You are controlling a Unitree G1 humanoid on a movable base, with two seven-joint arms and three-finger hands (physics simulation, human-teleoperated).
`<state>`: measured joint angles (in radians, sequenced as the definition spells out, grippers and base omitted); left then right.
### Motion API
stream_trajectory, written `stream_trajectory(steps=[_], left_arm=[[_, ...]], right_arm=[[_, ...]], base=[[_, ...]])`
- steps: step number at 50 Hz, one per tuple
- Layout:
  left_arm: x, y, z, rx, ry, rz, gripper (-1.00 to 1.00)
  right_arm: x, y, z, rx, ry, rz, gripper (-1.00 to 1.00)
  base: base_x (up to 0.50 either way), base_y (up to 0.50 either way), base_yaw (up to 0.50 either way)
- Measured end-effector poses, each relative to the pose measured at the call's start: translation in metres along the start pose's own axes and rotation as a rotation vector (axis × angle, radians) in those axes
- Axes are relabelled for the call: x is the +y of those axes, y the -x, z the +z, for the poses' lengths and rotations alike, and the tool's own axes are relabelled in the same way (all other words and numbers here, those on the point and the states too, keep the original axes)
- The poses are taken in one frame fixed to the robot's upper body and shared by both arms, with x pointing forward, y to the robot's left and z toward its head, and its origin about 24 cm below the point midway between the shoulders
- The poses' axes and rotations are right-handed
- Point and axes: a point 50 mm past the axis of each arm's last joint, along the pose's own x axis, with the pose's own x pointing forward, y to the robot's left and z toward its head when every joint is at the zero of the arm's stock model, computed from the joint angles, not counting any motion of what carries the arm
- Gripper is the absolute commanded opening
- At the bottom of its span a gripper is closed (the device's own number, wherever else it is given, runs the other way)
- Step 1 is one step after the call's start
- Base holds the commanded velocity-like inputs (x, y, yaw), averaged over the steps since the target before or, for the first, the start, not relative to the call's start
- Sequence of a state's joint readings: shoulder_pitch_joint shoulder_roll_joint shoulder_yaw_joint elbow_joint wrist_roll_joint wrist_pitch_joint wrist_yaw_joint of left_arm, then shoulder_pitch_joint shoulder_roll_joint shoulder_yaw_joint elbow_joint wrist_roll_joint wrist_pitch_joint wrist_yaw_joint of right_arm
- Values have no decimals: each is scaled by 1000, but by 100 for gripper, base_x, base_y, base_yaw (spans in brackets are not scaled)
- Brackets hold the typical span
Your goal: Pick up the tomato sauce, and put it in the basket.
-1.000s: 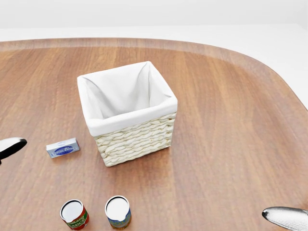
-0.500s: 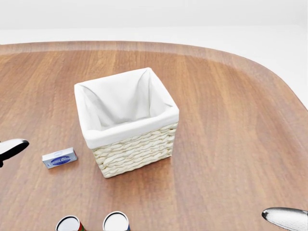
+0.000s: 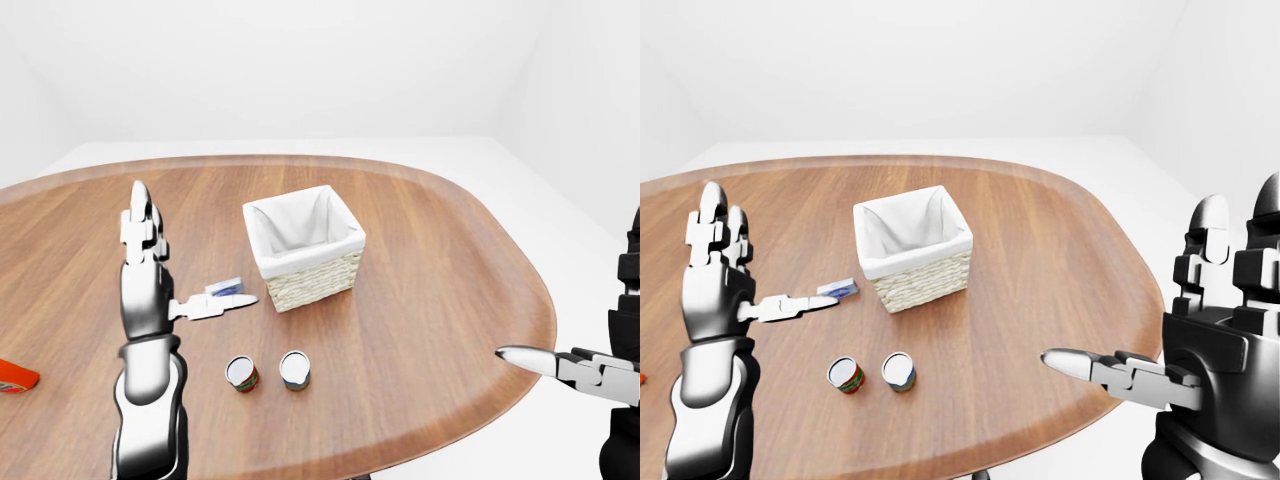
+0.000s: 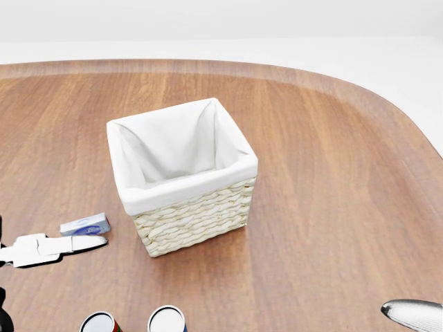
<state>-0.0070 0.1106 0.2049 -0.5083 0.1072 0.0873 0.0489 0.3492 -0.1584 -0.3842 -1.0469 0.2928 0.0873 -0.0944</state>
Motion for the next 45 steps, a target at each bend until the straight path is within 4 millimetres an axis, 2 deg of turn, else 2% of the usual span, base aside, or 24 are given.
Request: stream_trajectory(steps=[11,23,45], left_arm=[[-12,24,-4,34,-294,-191,100],[-23,46,-19,59,-517,-336,100],[-24,81,-73,299,-801,-489,100]], right_arm=[[0,0,0,3,-2,0,100],[1,0,0,1,1,2,100],[2,0,0,-12,10,3,100]], base=[[0,0,0],[0,0,0],[0,0,0]])
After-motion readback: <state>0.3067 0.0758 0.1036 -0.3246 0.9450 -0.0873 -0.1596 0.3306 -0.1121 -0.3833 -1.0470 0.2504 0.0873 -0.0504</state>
